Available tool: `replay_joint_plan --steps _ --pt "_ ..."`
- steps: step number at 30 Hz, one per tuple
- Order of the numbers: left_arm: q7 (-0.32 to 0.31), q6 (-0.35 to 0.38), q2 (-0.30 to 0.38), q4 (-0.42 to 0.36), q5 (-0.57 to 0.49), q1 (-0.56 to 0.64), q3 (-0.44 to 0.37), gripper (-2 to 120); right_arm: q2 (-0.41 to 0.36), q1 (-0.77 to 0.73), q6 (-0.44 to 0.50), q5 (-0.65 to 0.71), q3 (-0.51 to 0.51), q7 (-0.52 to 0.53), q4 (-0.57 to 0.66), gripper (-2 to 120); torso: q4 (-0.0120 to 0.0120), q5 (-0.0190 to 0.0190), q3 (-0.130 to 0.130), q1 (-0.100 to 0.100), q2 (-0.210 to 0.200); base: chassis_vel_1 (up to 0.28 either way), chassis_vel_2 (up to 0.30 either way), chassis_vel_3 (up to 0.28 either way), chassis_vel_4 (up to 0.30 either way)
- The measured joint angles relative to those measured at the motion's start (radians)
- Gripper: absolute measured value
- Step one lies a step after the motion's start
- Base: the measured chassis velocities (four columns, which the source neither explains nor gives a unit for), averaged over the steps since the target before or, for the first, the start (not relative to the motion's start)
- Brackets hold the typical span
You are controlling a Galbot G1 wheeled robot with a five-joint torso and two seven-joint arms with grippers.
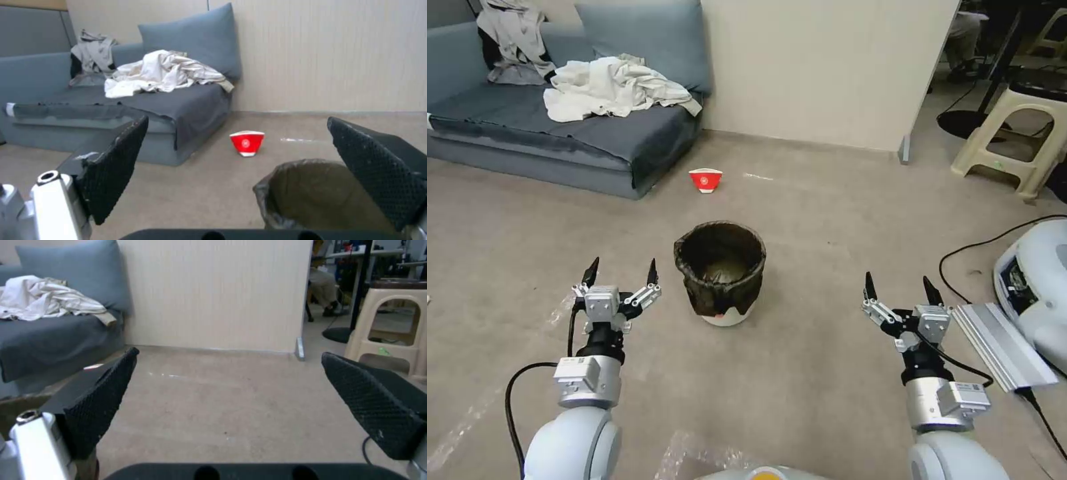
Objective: Pick up the trash can from the floor.
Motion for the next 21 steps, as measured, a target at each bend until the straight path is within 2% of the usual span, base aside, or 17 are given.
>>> replay_joint_plan --steps 6,11,14,17,18,21 --pt "-0.001 0.010 0.011 0.014 -0.010 -0.014 0.000 100 0.001 -0.001 0.000 0.000 -0.003 0.001 0.000 100 0.0001 -0.0001 0.000 0.000 0.000 -0.125 0.117 0.126 -0.111" --pt "-0.002 0.039 0.037 0.051 -0.044 -0.054 -0.001 100 0.002 0.004 0.005 0.001 -0.004 0.003 -0.004 100 0.0001 0.0000 0.000 0.000 0.000 -0.042 0.046 0.035 -0.068" --pt "-0.002 0.078 0.056 0.087 -0.076 -0.096 0.003 100 0.001 0.010 0.007 0.001 -0.006 0.004 -0.009 100 0.0002 0.0000 0.000 0.000 0.000 0.000 0.000 0.000 0.000" --pt "-0.002 0.126 0.089 0.164 -0.116 -0.191 0.019 100 0.002 0.017 0.009 0.001 -0.010 0.005 -0.019 100 0.0001 -0.0001 0.000 0.000 0.000 0.000 0.000 0.000 0.000" --pt "-0.002 0.126 0.089 0.164 -0.116 -0.191 0.019 100 0.002 0.017 0.009 0.001 -0.010 0.005 -0.019 100 0.0001 -0.0001 0.000 0.000 0.000 0.000 0.000 0.000 0.000" --pt "-0.002 0.174 0.126 0.232 -0.162 -0.297 0.048 100 0.001 0.022 0.009 0.001 -0.010 0.008 -0.027 100 -0.0001 -0.0002 0.000 0.000 0.000 0.000 0.000 0.000 0.000"
